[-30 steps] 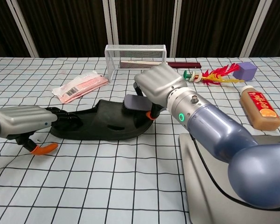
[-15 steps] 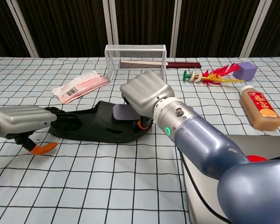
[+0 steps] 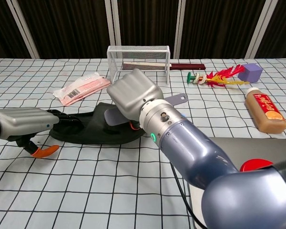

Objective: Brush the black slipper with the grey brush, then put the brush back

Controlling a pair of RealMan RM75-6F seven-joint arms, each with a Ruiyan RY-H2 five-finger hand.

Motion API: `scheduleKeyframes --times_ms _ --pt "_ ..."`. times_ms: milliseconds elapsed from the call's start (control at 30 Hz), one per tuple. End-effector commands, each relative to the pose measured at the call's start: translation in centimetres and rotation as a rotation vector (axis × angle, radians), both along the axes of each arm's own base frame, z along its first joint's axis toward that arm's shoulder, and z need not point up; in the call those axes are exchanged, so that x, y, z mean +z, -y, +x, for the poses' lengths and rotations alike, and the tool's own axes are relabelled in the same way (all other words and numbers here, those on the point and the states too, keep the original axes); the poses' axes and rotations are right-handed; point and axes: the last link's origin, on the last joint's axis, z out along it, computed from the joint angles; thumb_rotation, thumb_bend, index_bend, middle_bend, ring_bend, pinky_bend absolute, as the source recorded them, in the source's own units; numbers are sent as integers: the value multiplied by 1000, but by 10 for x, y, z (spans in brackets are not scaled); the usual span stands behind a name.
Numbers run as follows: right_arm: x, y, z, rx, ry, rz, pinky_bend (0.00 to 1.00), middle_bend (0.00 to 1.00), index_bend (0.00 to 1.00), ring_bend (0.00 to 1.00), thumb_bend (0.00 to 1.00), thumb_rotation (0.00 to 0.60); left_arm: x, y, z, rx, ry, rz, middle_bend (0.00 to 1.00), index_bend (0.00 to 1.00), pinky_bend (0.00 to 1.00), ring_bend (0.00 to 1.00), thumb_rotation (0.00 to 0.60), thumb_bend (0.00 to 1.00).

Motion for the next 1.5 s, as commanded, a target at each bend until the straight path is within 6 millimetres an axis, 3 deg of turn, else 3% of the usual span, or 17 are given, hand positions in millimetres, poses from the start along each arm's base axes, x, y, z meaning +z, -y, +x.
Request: scheduleKeyframes --times_ms 33,233,733,1500 --pt "2 -3 6 13 -11 -15 608 759 813 591 770 600 1 0 2 -4 2 -3 13 0 0 0 472 737" --pt "6 -8 11 39 -68 -59 608 759 813 591 770 600 1 2 6 -14 8 -7 13 0 0 0 474 744" --pt "10 -6 -3 14 -189 -122 608 759 812 591 771 600 -1 0 5 -4 -1 -8 15 0 0 0 471 744" --pt "-27 -7 -2 -13 -326 -137 608 759 812 591 771 600 -1 -3 7 6 -3 -6 16 0 0 0 470 773"
